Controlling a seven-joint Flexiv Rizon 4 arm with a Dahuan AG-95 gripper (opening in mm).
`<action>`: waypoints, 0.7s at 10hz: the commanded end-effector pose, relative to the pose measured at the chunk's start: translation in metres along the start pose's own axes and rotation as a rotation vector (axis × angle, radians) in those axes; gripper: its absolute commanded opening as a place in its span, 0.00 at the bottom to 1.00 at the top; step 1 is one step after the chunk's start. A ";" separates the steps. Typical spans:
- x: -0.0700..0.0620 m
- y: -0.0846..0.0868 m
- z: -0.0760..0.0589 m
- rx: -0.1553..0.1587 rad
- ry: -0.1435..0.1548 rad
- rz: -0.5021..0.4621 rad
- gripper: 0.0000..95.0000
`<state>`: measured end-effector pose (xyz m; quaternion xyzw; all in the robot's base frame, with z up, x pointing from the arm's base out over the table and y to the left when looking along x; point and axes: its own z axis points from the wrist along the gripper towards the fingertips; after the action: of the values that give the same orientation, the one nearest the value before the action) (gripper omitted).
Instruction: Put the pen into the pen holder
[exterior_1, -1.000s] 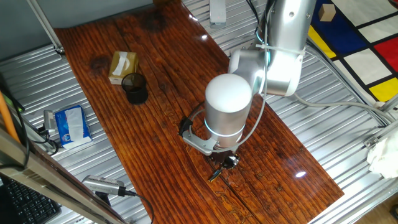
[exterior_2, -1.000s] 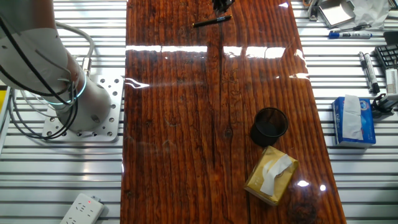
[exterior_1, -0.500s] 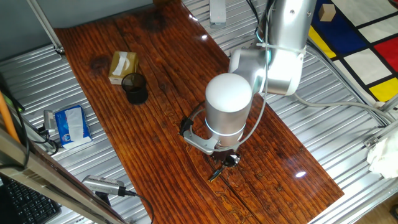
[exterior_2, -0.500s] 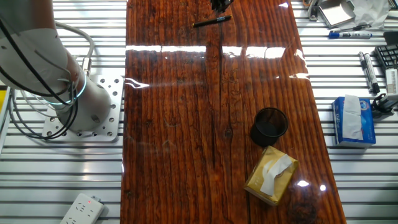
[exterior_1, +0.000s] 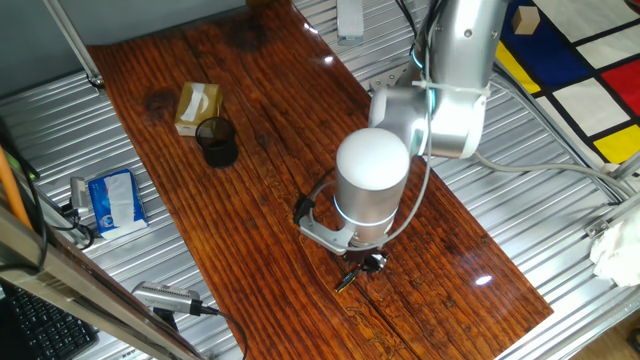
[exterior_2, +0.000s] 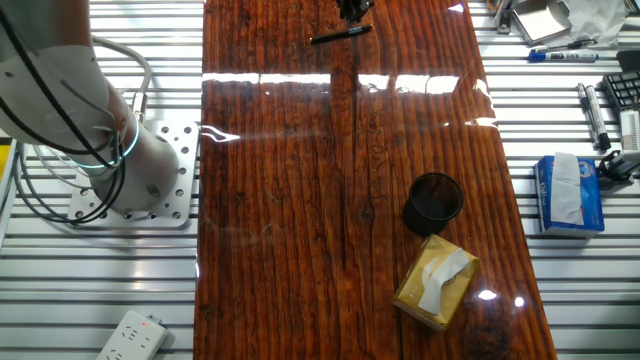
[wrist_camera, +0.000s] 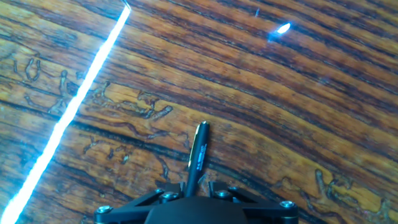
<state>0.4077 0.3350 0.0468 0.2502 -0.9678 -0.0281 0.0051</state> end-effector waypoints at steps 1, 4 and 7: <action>-0.001 0.001 0.007 0.001 -0.010 0.005 0.20; 0.005 -0.004 0.010 0.004 -0.017 0.000 0.20; 0.007 -0.006 0.009 0.004 -0.016 -0.002 0.20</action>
<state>0.4028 0.3259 0.0386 0.2518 -0.9674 -0.0281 -0.0016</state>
